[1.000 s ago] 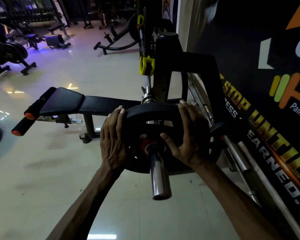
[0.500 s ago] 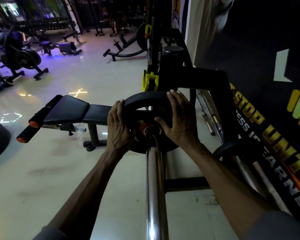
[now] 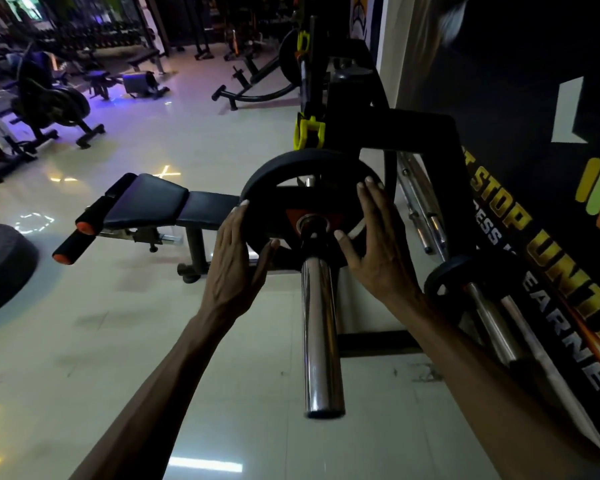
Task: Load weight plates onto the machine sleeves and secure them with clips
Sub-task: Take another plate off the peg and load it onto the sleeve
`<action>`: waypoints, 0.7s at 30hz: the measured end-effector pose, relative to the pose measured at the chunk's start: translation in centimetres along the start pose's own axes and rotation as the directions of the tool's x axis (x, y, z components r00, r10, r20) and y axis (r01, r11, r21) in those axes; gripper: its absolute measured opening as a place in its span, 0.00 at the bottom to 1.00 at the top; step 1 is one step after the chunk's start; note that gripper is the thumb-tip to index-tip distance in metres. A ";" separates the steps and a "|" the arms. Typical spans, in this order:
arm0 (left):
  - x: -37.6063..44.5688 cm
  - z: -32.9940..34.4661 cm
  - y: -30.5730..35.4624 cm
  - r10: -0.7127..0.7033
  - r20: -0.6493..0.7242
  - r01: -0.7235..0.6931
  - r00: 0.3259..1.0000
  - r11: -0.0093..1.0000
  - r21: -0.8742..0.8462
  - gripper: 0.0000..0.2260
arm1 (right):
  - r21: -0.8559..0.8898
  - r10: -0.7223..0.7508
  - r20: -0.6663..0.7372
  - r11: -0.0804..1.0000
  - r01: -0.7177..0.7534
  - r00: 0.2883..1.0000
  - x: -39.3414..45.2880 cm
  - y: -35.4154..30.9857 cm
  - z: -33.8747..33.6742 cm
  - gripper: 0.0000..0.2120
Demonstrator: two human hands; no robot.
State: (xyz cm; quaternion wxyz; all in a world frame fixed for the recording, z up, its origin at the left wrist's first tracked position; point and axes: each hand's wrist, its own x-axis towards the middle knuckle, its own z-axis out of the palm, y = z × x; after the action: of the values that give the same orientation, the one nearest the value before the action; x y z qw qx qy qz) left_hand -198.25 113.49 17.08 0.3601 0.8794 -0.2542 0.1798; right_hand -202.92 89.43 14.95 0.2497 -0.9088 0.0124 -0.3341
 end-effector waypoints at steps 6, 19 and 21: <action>-9.5 -1.0 -0.3 -0.049 0.054 0.049 0.997 0.999 0.012 0.31 | 0.040 0.105 0.102 0.993 -0.109 0.989 -9.2 -1.6 -2.9 0.34; -24.9 4.2 8.1 -0.296 0.222 0.280 0.929 0.955 0.103 0.26 | 0.055 0.226 0.277 0.967 -0.250 0.934 -23.3 2.5 -9.6 0.32; -25.6 6.3 9.9 -0.304 0.219 0.290 0.927 0.952 0.093 0.29 | 0.022 0.231 0.293 0.968 -0.248 0.928 -24.9 4.1 -11.0 0.32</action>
State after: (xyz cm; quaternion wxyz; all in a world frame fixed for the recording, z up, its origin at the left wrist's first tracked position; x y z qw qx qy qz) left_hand -223.76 111.01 5.46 0.3251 0.9329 -0.1527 0.0275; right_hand -228.43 85.61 5.28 0.3142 -0.9317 0.0771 -0.1651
